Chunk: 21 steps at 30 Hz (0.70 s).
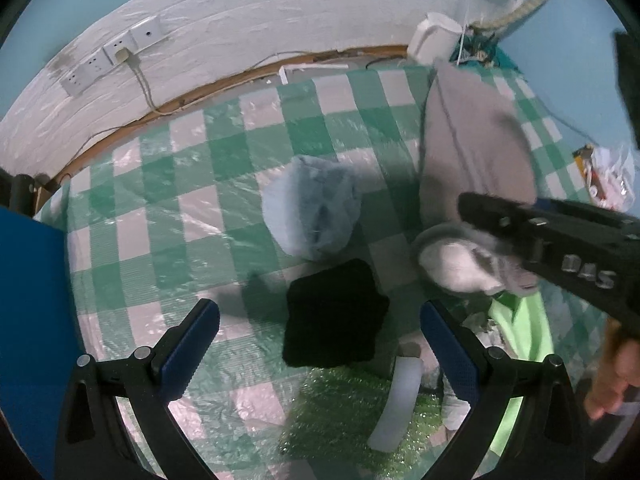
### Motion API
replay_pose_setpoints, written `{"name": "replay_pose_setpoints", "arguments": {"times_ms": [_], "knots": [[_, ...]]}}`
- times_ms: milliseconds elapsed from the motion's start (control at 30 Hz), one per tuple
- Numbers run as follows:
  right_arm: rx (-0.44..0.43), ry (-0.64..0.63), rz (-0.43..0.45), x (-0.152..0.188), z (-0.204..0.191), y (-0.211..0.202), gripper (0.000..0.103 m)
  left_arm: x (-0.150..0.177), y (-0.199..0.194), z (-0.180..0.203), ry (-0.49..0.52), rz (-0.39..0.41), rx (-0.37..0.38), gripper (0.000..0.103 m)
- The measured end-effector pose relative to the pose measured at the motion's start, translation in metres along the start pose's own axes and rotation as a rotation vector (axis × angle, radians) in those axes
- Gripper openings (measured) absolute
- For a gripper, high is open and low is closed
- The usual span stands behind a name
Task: Organize soft objects
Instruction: 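Reach the right gripper to the grey fleece pouch and grasp its end, then grasp the black sock with the left gripper while the right lifts the pouch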
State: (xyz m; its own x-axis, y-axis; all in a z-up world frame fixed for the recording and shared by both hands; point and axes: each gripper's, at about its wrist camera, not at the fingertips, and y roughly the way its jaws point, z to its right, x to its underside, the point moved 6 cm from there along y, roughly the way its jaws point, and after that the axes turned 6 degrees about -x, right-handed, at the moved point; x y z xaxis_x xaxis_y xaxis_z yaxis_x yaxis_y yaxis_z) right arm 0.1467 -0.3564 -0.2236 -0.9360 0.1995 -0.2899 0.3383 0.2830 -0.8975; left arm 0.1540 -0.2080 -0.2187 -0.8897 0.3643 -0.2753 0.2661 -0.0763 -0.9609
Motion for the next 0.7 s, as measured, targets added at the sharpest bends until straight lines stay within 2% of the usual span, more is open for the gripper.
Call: {"name": "replay_pose_setpoints", "arguments": {"times_ms": [67,133,200,400,467,600,700], "knots": [[0.0,-0.003,0.014,0.001,0.002,-0.006,0.026,0.0,0.006,0.006,0.021,-0.016,-0.02,0.1],[-0.009,-0.005,0.023,0.003,0.006,-0.013,0.026,0.001,0.012,0.01,0.038,-0.029,-0.046,0.091],[-0.018,-0.004,0.032,0.004,0.008,-0.018,0.026,0.003,0.016,0.013,0.046,-0.037,-0.045,0.072],[-0.035,0.002,0.064,0.002,0.01,-0.031,0.026,0.009,0.026,0.017,0.03,-0.091,-0.031,0.048],[-0.043,-0.001,0.077,0.002,0.01,-0.035,0.026,0.008,0.025,0.016,0.021,-0.084,-0.033,0.042],[-0.061,0.002,0.097,0.002,0.009,-0.045,0.026,0.007,0.017,0.018,0.02,-0.064,-0.021,0.039],[-0.07,0.001,0.118,0.001,0.008,-0.053,0.026,0.007,0.007,0.018,0.033,-0.036,-0.043,0.037]]}}
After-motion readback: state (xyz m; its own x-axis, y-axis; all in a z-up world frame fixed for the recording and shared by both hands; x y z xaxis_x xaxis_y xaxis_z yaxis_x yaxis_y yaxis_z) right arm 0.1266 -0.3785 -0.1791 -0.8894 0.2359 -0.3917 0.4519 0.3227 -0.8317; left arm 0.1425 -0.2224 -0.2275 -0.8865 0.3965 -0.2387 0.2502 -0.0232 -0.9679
